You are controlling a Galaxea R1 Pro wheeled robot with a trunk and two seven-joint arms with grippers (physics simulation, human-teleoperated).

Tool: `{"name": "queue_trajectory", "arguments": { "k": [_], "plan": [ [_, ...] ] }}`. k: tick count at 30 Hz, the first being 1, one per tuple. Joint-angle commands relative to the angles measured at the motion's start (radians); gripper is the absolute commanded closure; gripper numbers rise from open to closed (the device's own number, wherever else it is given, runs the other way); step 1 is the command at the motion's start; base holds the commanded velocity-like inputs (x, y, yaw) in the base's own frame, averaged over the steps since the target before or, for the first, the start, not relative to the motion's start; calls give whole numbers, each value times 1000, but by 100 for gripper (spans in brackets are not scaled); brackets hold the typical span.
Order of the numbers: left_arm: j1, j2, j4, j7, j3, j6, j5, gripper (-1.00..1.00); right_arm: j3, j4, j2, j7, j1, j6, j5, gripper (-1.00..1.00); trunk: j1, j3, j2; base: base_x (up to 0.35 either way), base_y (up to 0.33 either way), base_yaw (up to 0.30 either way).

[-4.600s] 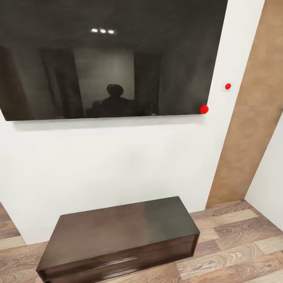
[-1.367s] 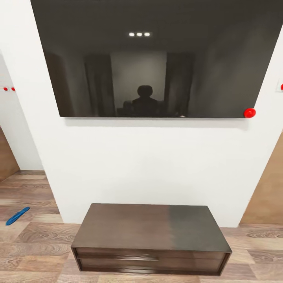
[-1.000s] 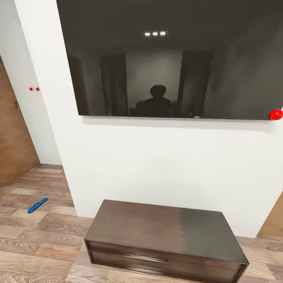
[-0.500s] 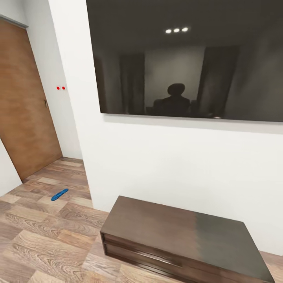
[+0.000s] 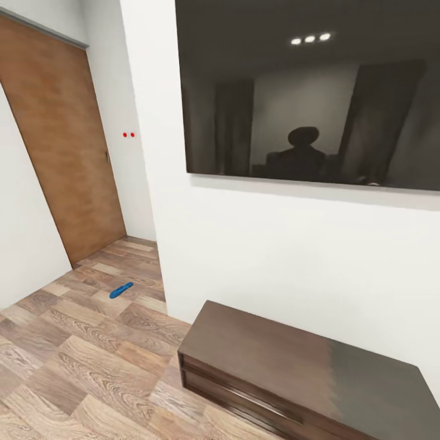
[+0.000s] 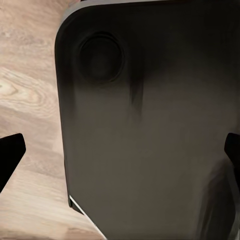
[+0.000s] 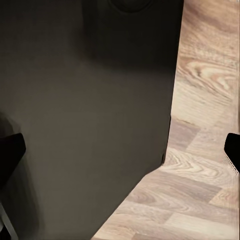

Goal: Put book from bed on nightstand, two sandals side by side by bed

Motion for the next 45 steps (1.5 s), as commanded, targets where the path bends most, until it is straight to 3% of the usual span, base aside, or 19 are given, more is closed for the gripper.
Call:
{"name": "queue_trajectory", "arguments": {
  "k": [1, 45],
  "plan": [
    [0, 0, -1, 0, 0, 0, 1, -100, 0, -1, 0, 0, 0, 2, 0, -100, 0, -1, 0, 0, 0, 271],
    [0, -1, -1, 0, 0, 0, 1, -100, 0, -1, -1, 0, 0, 2, 0, -100, 0, -34, 0, 0, 0, 270]
  ]
}}
